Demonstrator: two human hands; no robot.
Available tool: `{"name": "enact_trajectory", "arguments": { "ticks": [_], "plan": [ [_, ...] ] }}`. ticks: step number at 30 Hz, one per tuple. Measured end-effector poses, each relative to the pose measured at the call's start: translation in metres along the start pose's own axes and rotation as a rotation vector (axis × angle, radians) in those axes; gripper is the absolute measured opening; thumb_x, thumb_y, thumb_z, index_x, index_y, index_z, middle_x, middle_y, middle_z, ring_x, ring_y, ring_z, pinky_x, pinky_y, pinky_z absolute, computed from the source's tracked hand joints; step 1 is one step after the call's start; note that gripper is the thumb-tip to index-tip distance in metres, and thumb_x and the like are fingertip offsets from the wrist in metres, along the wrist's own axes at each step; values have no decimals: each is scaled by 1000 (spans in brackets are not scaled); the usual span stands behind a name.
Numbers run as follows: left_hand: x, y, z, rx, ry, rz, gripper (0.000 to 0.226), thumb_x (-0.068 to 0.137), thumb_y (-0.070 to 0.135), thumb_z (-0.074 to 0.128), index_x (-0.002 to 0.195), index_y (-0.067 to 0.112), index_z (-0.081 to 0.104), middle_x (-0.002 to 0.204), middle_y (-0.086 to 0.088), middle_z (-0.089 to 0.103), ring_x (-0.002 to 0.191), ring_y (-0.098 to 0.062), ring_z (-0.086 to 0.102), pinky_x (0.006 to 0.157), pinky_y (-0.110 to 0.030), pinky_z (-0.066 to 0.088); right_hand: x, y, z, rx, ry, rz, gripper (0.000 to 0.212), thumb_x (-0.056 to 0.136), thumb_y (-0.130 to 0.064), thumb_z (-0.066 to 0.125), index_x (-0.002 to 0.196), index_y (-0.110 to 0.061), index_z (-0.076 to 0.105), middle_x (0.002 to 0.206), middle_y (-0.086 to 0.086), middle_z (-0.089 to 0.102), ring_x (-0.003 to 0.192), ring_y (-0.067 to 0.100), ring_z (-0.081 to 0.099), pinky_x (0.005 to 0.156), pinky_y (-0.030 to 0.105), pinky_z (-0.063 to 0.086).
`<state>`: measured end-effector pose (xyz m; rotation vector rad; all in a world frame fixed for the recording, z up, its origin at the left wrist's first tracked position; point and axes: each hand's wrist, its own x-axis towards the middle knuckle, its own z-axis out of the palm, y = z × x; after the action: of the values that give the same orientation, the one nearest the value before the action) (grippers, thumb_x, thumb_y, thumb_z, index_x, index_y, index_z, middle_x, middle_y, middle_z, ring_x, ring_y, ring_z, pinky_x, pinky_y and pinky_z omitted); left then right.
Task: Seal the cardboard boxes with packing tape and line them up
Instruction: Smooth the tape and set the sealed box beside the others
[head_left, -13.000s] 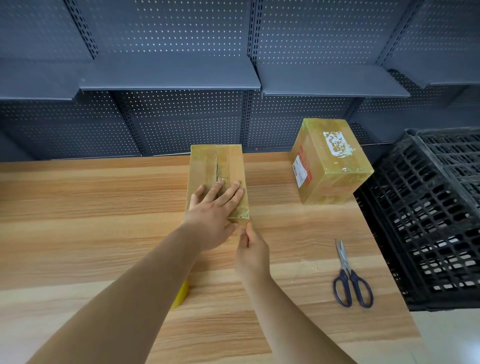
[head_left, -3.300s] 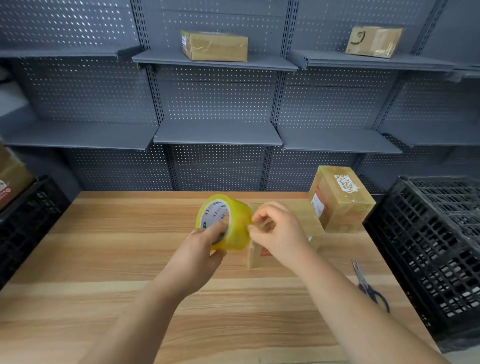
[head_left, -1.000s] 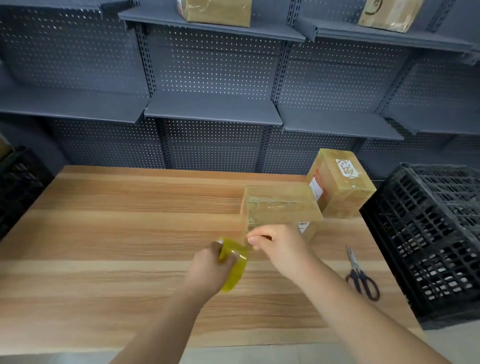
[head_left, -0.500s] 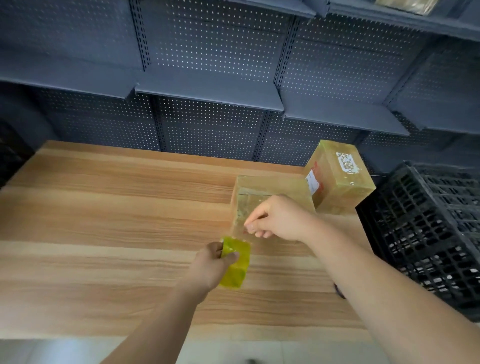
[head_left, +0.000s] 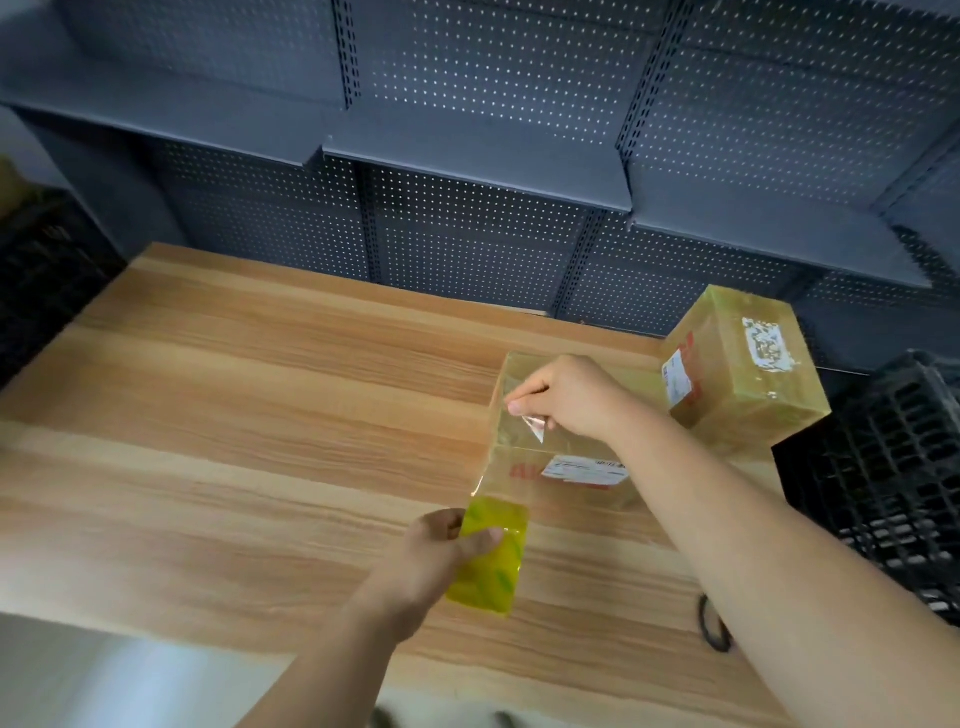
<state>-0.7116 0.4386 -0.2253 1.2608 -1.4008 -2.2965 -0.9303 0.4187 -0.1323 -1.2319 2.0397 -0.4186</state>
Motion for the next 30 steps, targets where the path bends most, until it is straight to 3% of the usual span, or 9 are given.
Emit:
{"name": "enact_trajectory", "arguments": {
  "ticks": [4,12,16,22,25,28,30],
  "plan": [
    [2,-3,4,-39,31,0,47,67,36,79,101,4,71,93,-16,74,85,-30,71,71,-39,55,11,12,3,82,32,5,10,82,-26,78,92,-24,76,75,-8,72,59,0,59,59,17,45],
    [9,4,9,-66,75,-23,49,68,35,83,106,6,70,97,-16,74,93,-37,70,86,-56,55,29,21,15,111,94,-66,5,87,-26,73,88,-22,75,87,-4,70,69,7,54,65,25,46],
    [12,2,7,-39,109,-37,54,63,46,81,103,13,72,97,-10,75,95,-32,70,92,-55,53,34,23,23,109,136,-95,5,87,-26,72,88,-21,75,88,-7,69,73,5,57,63,18,43],
    [18,-4,6,-56,128,-83,53,62,42,82,103,9,71,96,-11,75,93,-31,71,91,-55,53,43,37,40,83,224,-178,5,84,-24,75,80,-23,73,90,-9,56,83,2,49,72,19,37],
    [21,-6,5,-60,133,-90,49,66,37,86,103,9,71,95,-11,75,91,-30,72,90,-53,54,44,44,52,126,326,-209,5,81,-24,78,84,-23,74,89,-11,52,81,1,48,78,22,41],
    [24,-7,6,-75,138,-90,35,77,29,77,105,9,70,96,-10,75,91,-29,72,90,-53,54,43,47,57,186,430,-177,28,76,-25,82,97,-24,64,93,-13,49,80,-1,46,76,18,43],
    [26,-6,5,-91,147,-91,29,81,26,75,105,10,70,96,-9,75,92,-29,72,91,-52,54,43,47,58,176,438,-202,26,81,-23,78,103,-23,64,93,-14,52,81,2,49,77,20,44]
  ]
}}
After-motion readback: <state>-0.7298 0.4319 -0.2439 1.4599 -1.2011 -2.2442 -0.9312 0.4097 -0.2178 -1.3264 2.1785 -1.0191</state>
